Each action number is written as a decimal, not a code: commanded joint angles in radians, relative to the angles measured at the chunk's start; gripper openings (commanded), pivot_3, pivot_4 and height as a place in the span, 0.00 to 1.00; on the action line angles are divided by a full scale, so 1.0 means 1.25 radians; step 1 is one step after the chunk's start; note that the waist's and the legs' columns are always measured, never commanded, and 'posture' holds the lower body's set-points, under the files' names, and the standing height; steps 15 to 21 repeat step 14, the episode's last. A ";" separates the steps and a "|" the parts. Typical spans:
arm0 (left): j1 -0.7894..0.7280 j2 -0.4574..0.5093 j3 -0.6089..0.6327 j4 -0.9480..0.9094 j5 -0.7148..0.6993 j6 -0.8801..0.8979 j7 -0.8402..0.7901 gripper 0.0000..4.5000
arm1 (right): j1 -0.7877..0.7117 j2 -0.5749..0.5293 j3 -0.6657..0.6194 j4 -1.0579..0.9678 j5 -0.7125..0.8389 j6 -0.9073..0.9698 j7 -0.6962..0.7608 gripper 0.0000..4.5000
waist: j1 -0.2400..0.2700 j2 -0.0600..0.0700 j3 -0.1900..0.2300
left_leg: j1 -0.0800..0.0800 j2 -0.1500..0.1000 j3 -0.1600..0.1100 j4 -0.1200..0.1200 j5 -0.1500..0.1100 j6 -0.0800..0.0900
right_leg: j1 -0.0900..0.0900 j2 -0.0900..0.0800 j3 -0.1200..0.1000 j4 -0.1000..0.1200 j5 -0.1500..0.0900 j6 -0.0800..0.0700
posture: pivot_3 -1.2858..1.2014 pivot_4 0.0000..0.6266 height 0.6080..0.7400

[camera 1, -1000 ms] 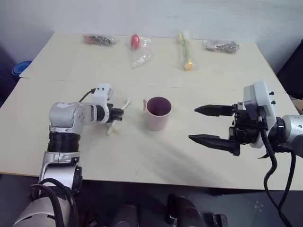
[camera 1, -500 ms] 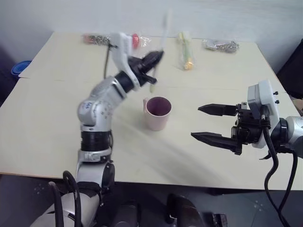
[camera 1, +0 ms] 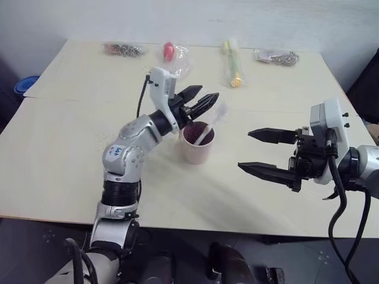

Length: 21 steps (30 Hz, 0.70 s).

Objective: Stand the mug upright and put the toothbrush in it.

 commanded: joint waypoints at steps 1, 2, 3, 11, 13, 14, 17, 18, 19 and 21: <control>-0.010 0.099 0.064 -0.077 -0.065 0.055 -0.043 0.73 | -0.014 -0.007 -0.012 0.018 -0.009 -0.018 0.023 1.00 | -0.003 0.000 0.000 | 0.000 0.000 0.000 0.000 0.000 0.000 | 0.000 0.000 0.000 0.000 0.000 0.000 | 0.52 0.24 1.00; -0.009 0.167 0.082 -0.077 -0.089 0.091 -0.090 0.73 | -0.011 -0.013 -0.013 0.032 -0.022 -0.021 0.038 1.00 | -0.005 0.000 0.000 | 0.000 0.000 0.000 0.000 0.000 0.000 | 0.000 0.000 0.000 0.000 0.000 0.000 | 0.52 0.24 1.00; -0.002 0.247 0.092 -0.077 -0.099 0.107 -0.153 0.73 | -0.006 -0.021 -0.015 0.048 -0.038 -0.024 0.056 1.00 | -0.008 0.000 0.000 | 0.001 0.000 0.000 0.000 0.000 0.000 | 0.000 0.000 0.000 0.000 0.000 0.000 | 0.52 0.24 1.00; 0.160 0.752 0.139 0.039 -0.051 -0.031 -0.647 0.73 | 0.038 -0.081 -0.016 0.209 -0.199 -0.098 0.218 1.00 | -0.017 0.001 0.000 | 0.000 0.001 0.002 -0.004 0.000 0.000 | -0.001 0.002 0.000 -0.003 -0.001 -0.001 | 0.52 0.24 1.00; 0.190 0.783 0.142 0.056 -0.025 -0.092 -0.679 0.73 | 0.032 -0.075 -0.016 0.224 -0.207 -0.097 0.231 1.00 | -0.014 0.001 0.000 | 0.000 0.001 0.002 -0.003 0.000 0.000 | -0.001 0.001 0.000 -0.003 -0.001 -0.001 | 0.52 0.24 1.00; 0.195 0.789 0.140 0.062 -0.020 -0.098 -0.677 0.73 | 0.029 -0.072 -0.014 0.228 -0.211 -0.098 0.235 1.00 | -0.014 0.001 0.000 | 0.000 0.001 0.002 -0.003 0.000 0.000 | -0.001 0.001 0.000 -0.003 -0.001 -0.001 | 0.52 0.24 1.00; 0.195 0.789 0.140 0.062 -0.020 -0.098 -0.677 0.73 | 0.029 -0.072 -0.014 0.228 -0.211 -0.098 0.235 1.00 | -0.014 0.001 0.000 | 0.000 0.001 0.002 -0.003 0.000 0.000 | -0.001 0.001 0.000 -0.003 -0.001 -0.001 | 0.52 0.24 1.00; 0.195 0.789 0.140 0.062 -0.020 -0.098 -0.677 0.73 | 0.029 -0.072 -0.014 0.228 -0.211 -0.098 0.235 1.00 | -0.014 0.001 0.000 | 0.000 0.001 0.002 -0.003 0.000 0.000 | -0.001 0.001 0.000 -0.003 -0.001 -0.001 | 0.52 0.24 1.00; 0.195 0.789 0.140 0.062 -0.020 -0.098 -0.677 0.73 | 0.029 -0.072 -0.014 0.228 -0.211 -0.098 0.235 1.00 | -0.014 0.001 0.000 | 0.000 0.001 0.002 -0.003 0.000 0.000 | -0.001 0.001 0.000 -0.003 -0.001 -0.001 | 0.52 0.24 1.00; 0.195 0.789 0.140 0.062 -0.020 -0.098 -0.677 0.73 | 0.029 -0.072 -0.014 0.228 -0.211 -0.098 0.235 1.00 | -0.014 0.001 0.000 | 0.000 0.001 0.002 -0.003 0.000 0.000 | -0.001 0.001 0.000 -0.003 -0.001 -0.001 | 0.52 0.24 1.00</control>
